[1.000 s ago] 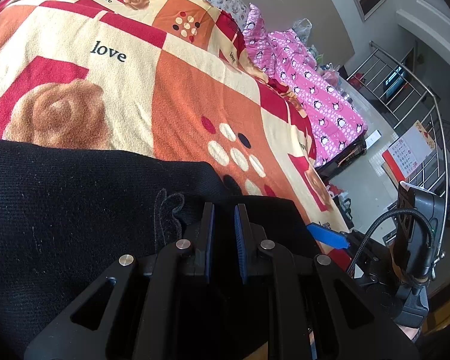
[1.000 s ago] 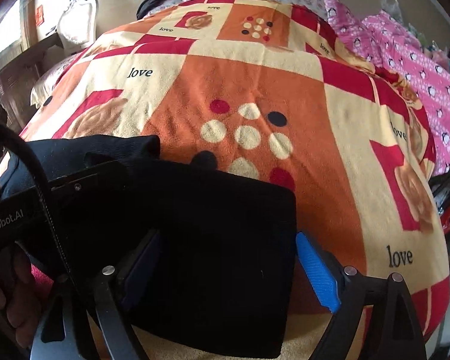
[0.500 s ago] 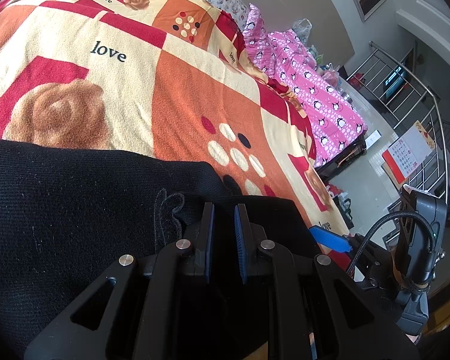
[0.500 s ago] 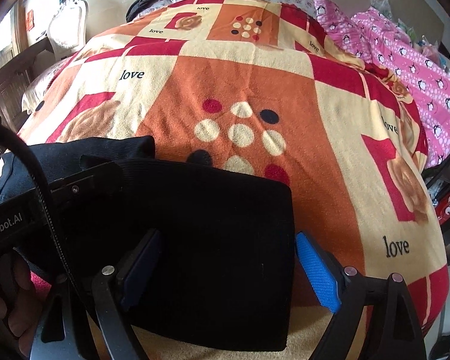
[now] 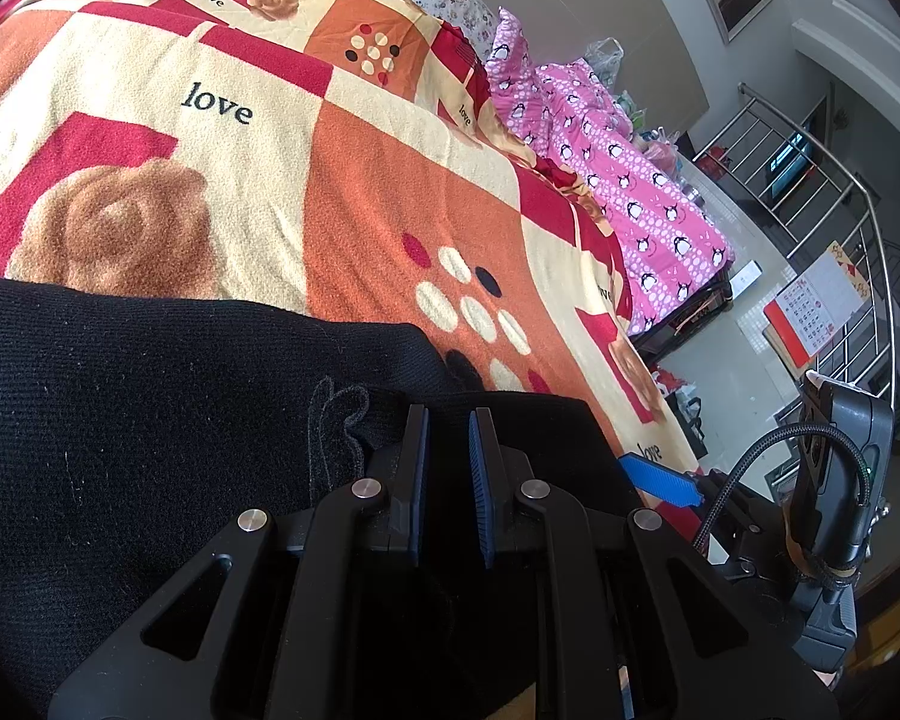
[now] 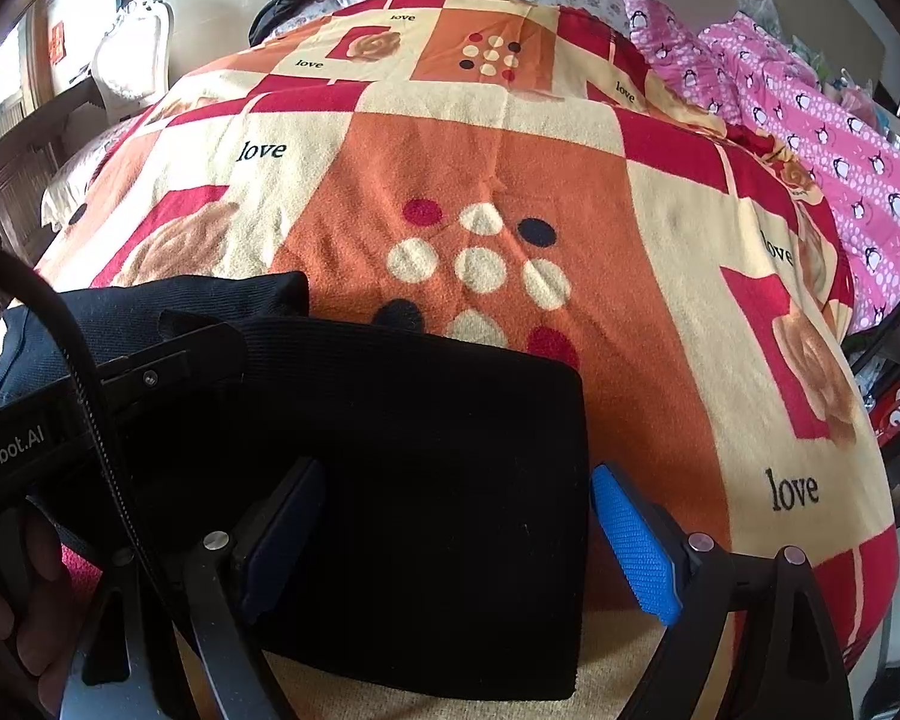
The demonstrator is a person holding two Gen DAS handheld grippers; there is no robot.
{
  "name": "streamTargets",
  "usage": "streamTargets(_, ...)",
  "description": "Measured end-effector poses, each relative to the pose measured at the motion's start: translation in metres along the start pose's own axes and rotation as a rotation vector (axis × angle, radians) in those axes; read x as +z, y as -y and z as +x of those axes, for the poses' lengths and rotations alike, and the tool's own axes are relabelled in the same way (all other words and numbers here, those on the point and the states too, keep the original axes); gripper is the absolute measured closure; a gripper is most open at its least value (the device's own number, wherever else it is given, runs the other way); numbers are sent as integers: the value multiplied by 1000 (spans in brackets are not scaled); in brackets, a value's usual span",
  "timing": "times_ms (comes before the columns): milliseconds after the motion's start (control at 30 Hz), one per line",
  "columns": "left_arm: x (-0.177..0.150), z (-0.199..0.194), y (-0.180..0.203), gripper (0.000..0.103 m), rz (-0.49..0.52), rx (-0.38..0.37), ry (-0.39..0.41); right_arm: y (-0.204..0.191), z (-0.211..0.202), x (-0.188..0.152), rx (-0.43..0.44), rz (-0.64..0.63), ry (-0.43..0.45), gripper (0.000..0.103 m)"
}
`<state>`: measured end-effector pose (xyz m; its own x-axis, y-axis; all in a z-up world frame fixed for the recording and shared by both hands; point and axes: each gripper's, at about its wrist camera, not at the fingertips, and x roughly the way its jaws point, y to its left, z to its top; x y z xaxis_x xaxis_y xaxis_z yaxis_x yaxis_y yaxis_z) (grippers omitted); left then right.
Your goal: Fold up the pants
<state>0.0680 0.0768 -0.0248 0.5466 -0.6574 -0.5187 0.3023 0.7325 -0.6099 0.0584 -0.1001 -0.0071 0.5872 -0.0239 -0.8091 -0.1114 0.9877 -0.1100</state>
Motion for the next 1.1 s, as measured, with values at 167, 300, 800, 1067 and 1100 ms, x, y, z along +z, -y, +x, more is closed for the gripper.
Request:
streamTargets(167, -1, -1, 0, 90, -1, -1, 0, -1, 0, -1, -8, -9, 7, 15)
streamTargets(300, -1, -1, -1, 90, -2, -2, 1, 0, 0, -1, -1, -4, 8, 15)
streamTargets(800, -10, -2, 31, 73, 156, 66, 35, -3, -7, -16, 15, -106, 160, 15)
streamTargets(1067, -6, -33, 18, 73, 77, 10, 152, 84, -42, -37, 265, 150, 319, 25)
streamTargets(1100, -8, -41, 17, 73, 63, 31, 173, 92, -47, -42, 280, 157, 338, 25)
